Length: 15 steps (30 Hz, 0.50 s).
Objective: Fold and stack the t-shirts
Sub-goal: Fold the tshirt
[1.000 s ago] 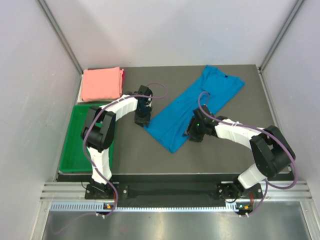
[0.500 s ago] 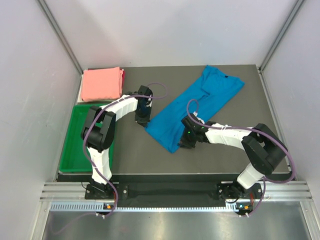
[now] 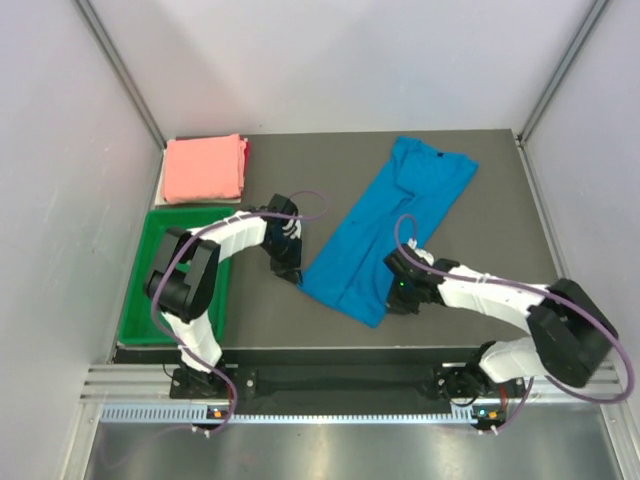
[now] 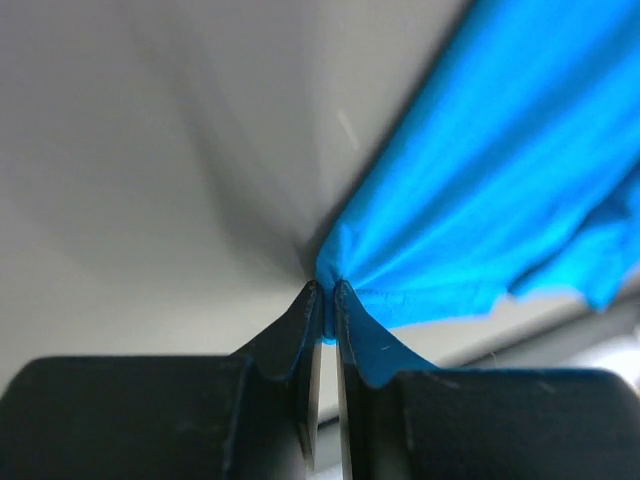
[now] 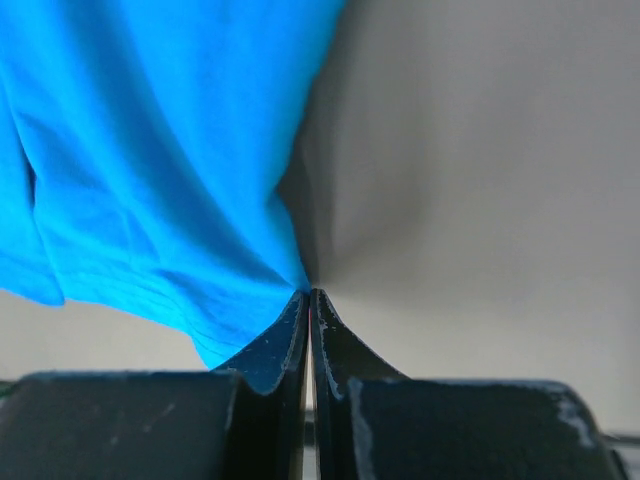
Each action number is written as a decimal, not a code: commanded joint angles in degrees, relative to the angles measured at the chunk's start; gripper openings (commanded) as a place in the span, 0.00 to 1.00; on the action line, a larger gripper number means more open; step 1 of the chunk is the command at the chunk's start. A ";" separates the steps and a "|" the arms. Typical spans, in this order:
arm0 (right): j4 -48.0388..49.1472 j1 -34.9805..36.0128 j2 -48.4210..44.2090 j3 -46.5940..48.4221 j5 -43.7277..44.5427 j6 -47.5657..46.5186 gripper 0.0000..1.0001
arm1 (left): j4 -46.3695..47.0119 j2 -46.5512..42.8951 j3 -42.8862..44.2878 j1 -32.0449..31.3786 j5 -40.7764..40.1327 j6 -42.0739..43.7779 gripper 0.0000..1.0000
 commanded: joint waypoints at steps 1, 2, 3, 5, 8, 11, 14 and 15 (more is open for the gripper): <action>-8.30 0.74 -8.00 -4.84 2.34 -1.36 0.00 | 1.60 -6.52 -5.28 -1.15 10.21 -3.00 0.14; -8.92 0.75 -9.51 -5.82 2.17 -1.01 0.00 | 2.48 -8.45 -7.73 -1.41 12.06 -4.48 0.14; -10.23 0.75 -12.31 -6.70 2.08 -0.83 0.00 | 3.27 -9.34 -8.71 -2.02 12.08 -5.11 0.20; -11.82 0.75 -14.88 -8.90 1.82 -0.48 0.00 | 3.71 -11.35 -10.73 -4.39 12.42 -6.60 0.34; -15.42 0.75 -19.18 -10.83 2.08 -0.57 0.00 | 4.68 -14.77 -13.10 -8.52 11.74 -8.62 0.51; -19.46 0.75 -23.23 -12.33 2.08 -0.66 0.03 | 6.00 -20.39 -14.60 -12.48 7.43 -11.69 0.58; -21.14 0.75 -27.36 -12.60 0.50 -1.10 0.18 | 6.97 -22.79 -14.17 -14.07 5.84 -12.58 0.59; -22.62 0.75 -28.85 -12.07 1.11 -1.01 0.20 | 6.97 -22.79 -13.82 -14.07 5.23 -12.32 0.59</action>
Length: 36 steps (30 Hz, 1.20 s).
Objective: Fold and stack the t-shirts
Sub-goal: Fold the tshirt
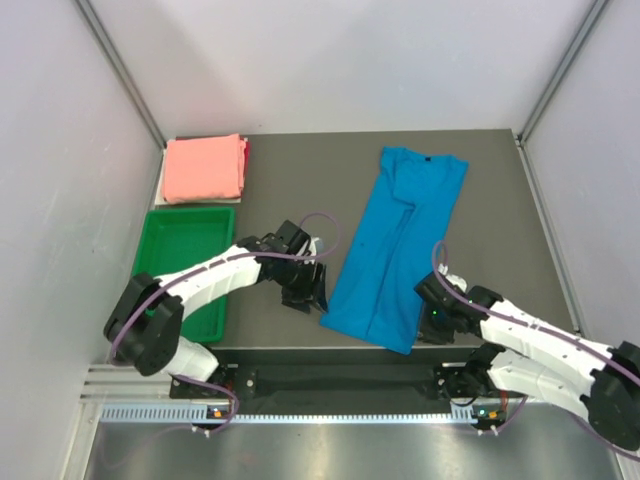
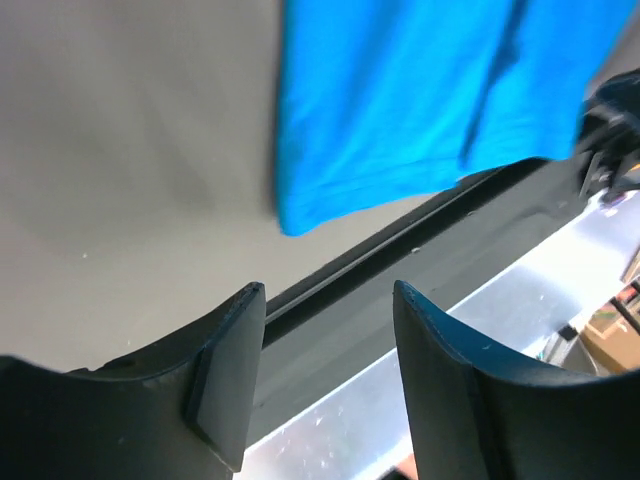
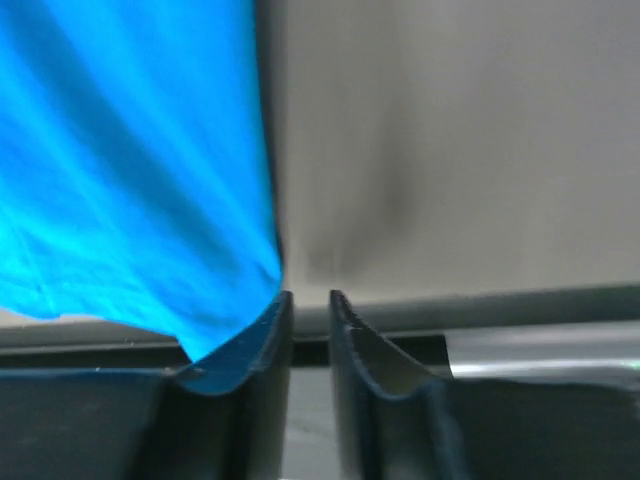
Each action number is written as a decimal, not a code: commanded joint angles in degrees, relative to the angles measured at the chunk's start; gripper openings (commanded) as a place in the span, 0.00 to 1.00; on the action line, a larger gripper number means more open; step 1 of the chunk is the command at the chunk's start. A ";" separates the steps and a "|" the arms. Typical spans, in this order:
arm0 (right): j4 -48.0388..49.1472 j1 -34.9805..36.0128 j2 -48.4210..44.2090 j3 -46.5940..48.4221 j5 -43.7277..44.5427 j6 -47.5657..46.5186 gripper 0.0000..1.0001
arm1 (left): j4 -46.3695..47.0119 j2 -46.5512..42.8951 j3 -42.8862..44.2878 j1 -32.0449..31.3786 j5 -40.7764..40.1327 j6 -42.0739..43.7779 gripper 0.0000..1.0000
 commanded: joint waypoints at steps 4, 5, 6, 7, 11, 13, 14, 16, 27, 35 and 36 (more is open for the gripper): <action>-8.82 -1.77 -2.09 10.52 5.18 -4.03 0.37 | 4.43 0.73 1.42 0.03 -5.99 -0.56 0.57; -8.91 -3.61 -0.77 12.56 5.27 -8.31 0.38 | 5.57 2.39 1.07 0.12 -5.20 -0.29 0.55; -7.86 -8.33 1.94 14.67 4.84 -10.87 0.39 | 6.36 3.11 0.81 -0.06 -4.50 -0.29 0.54; -6.72 -10.81 3.18 18.70 4.48 -13.33 0.39 | 6.98 3.72 -0.06 -0.41 -4.23 -0.20 0.54; 2.50 -20.93 12.57 29.87 2.90 -27.55 0.40 | 10.41 3.91 -2.79 -1.11 -4.93 -1.08 0.53; 6.72 -22.69 21.88 39.27 5.17 -31.01 0.40 | 11.47 4.52 -3.85 -1.47 -5.28 -1.34 0.52; 8.04 -22.79 25.31 42.70 8.05 -33.29 0.40 | 11.64 4.61 -4.11 -1.64 -5.81 -1.52 0.51; 9.02 -23.31 35.68 53.07 8.96 -35.32 0.42 | 12.52 5.13 -5.07 -2.17 -5.81 -1.52 0.50; 12.53 -25.69 74.96 93.41 14.76 -34.28 0.43 | 16.13 4.89 -8.33 -4.81 -5.54 -5.64 0.00; 19.29 -29.20 85.27 96.87 9.59 -29.71 0.44 | 14.02 -1.72 -10.97 -4.98 -7.39 -8.55 0.00; 20.09 -29.46 86.94 97.83 8.53 -29.71 0.44 | 13.58 -1.89 -10.88 -4.98 -7.39 -8.55 0.00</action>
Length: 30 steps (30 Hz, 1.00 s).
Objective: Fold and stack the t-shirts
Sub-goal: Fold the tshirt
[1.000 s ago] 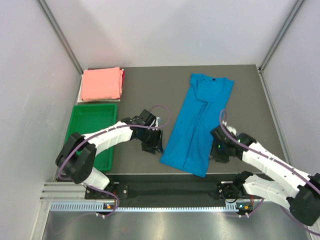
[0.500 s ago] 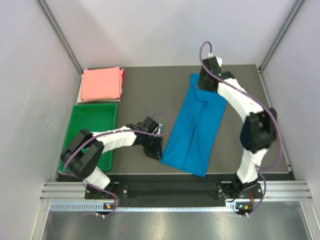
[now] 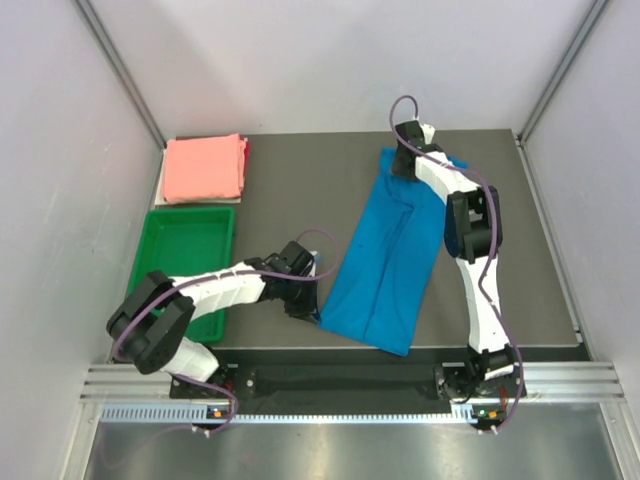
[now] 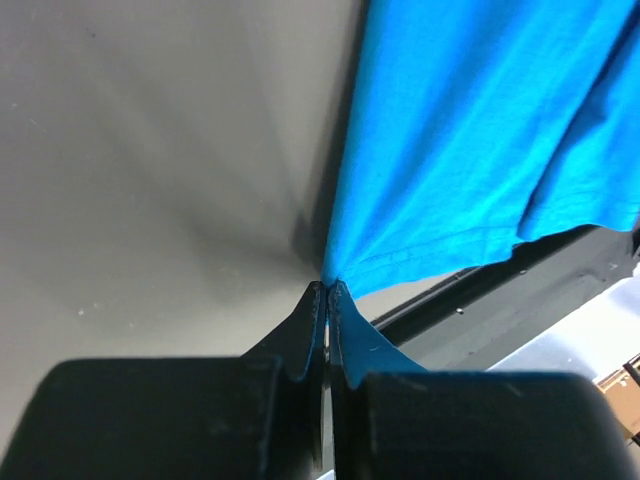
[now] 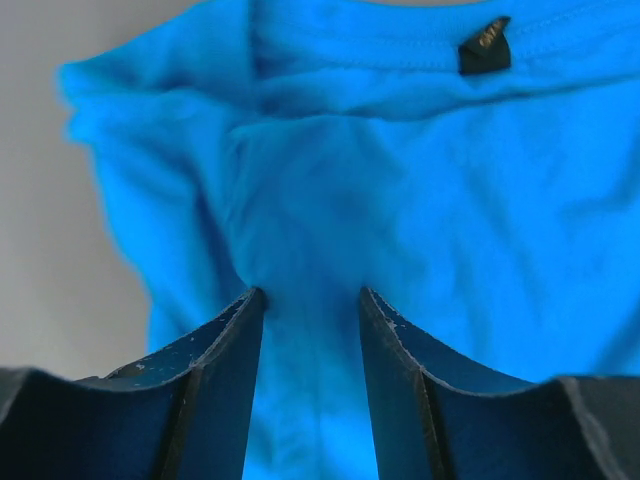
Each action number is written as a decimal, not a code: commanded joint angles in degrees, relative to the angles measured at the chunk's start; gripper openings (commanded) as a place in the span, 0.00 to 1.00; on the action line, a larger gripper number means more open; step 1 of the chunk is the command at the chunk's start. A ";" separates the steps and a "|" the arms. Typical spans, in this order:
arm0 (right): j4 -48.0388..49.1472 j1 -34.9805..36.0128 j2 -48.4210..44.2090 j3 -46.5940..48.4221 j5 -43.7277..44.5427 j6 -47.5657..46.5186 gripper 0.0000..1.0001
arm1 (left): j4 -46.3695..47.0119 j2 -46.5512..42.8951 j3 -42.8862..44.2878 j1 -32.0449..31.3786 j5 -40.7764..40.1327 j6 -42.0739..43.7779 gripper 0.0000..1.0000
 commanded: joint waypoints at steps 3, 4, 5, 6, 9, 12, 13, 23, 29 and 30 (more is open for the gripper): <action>6.07 -1.20 5.66 8.31 -5.82 2.07 0.43 | -0.85 -3.06 -1.42 -0.57 -0.92 -1.76 0.00; 6.24 -1.12 6.71 9.46 -6.88 2.68 0.43 | -0.67 -2.88 -1.68 -0.65 -1.01 -2.37 0.00; 6.42 -1.03 7.50 10.43 -7.93 3.12 0.43 | -0.59 -2.88 -2.21 -0.74 -1.19 -2.81 0.00; 6.59 -0.77 8.90 12.09 -8.03 3.56 0.42 | -0.24 -3.06 -3.26 -1.09 -1.62 -3.25 0.00; 9.22 -0.41 10.76 12.81 -8.12 4.97 0.42 | 0.73 -4.28 -5.98 -1.27 -2.77 -5.70 0.00; 11.34 -0.41 13.65 15.43 -9.34 6.38 0.40 | 2.93 -5.08 -7.48 -1.44 -2.51 -8.52 0.00; 11.34 -0.59 14.71 16.58 -10.48 7.95 0.38 | 3.45 -5.25 -7.92 -1.62 -2.16 -9.83 0.00; 23.71 -0.06 22.27 22.47 -16.56 17.62 0.36 | 6.09 -9.37 -9.59 -4.52 -4.96 -19.59 0.00; 28.57 0.73 22.64 23.54 -19.63 17.20 0.37 | 2.94 -9.04 -7.06 -4.52 -7.25 -19.78 0.16; 28.66 0.82 21.76 22.58 -20.24 16.23 0.37 | 1.80 -8.25 -5.57 -4.52 -7.95 -19.43 0.20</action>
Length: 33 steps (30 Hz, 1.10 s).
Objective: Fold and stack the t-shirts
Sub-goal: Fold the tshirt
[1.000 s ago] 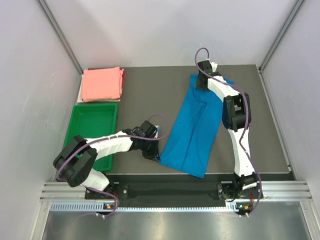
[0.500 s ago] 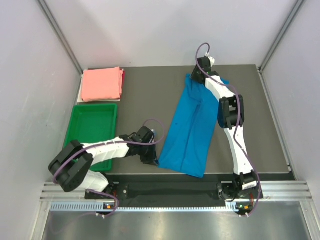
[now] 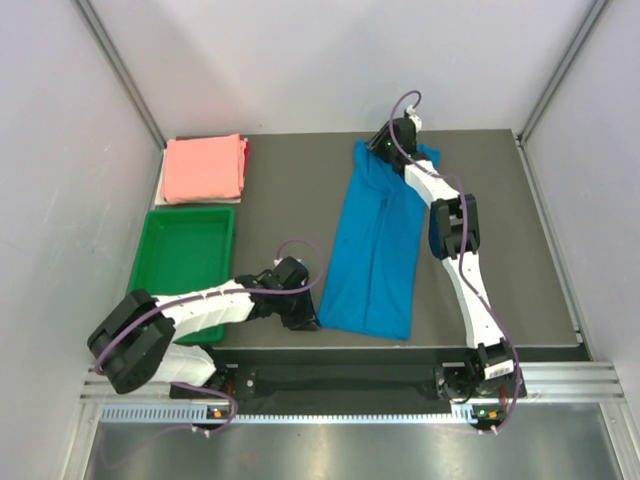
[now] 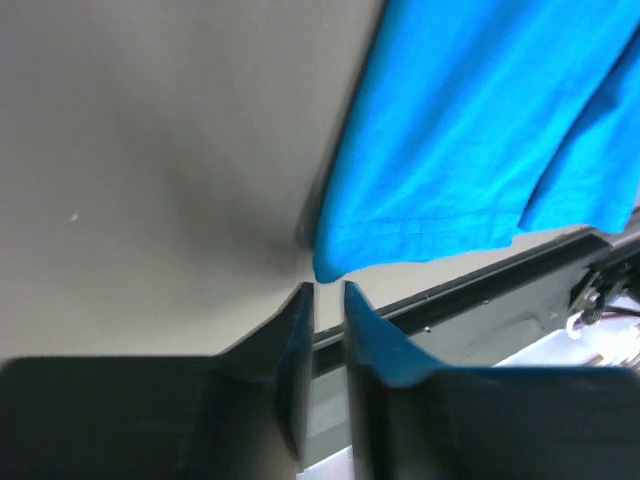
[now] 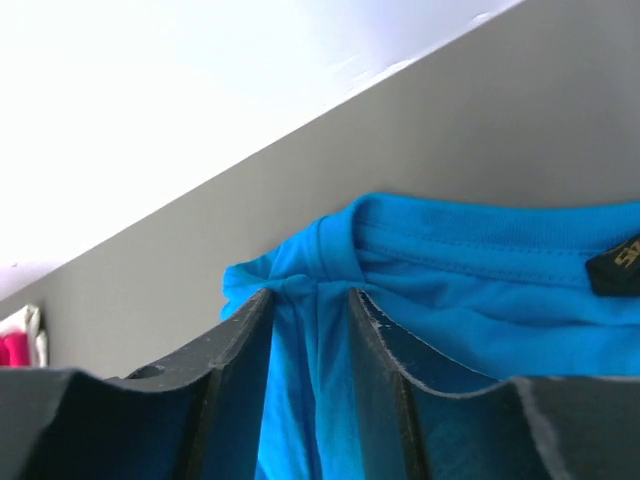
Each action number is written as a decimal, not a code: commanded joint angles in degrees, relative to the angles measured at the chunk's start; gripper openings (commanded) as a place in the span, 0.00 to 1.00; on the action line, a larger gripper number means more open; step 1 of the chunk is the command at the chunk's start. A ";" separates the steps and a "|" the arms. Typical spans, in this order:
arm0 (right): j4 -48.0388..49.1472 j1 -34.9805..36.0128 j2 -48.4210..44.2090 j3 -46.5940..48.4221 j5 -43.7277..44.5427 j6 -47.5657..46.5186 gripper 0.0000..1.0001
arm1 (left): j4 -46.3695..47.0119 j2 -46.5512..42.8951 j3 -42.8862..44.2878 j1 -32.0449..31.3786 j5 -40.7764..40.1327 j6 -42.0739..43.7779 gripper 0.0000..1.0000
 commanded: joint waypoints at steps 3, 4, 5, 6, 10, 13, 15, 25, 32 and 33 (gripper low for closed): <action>3.65 1.17 -6.44 -5.20 -4.60 -4.65 0.42 | -6.39 0.53 4.96 -0.54 -3.28 1.54 0.29; 3.31 1.08 -8.72 -6.96 -5.65 -5.54 0.43 | -8.84 0.35 5.58 -0.46 -3.98 2.24 0.36; 2.78 0.64 -13.62 -10.11 -5.92 -6.24 0.44 | -9.82 -0.09 7.06 -0.46 -4.77 3.30 0.40; 1.64 0.38 -16.19 -11.27 -5.75 -7.56 0.46 | -11.05 -0.09 8.04 -0.46 -7.13 5.39 0.42; -8.09 -0.85 -29.46 -19.17 -6.71 -8.01 0.54 | -15.54 0.69 12.61 0.24 -11.28 11.99 0.49; -15.30 0.02 -42.11 -33.04 -7.60 -8.01 0.57 | -15.46 1.84 14.63 2.70 -7.62 16.30 0.50; -18.83 2.56 -53.09 -47.36 -6.38 -8.97 0.58 | -13.35 1.93 14.46 4.99 -4.62 18.76 0.50; -29.74 22.22 -94.49 -101.07 2.14 9.20 0.45 | -6.58 3.25 10.69 7.72 7.52 21.77 0.51; -34.22 27.97 -104.10 -111.04 5.23 17.04 0.45 | -4.73 6.41 6.90 7.37 8.23 22.55 0.48; -35.45 27.89 -104.72 -111.21 5.67 17.04 0.45 | -4.82 6.06 6.82 7.28 8.23 22.47 0.48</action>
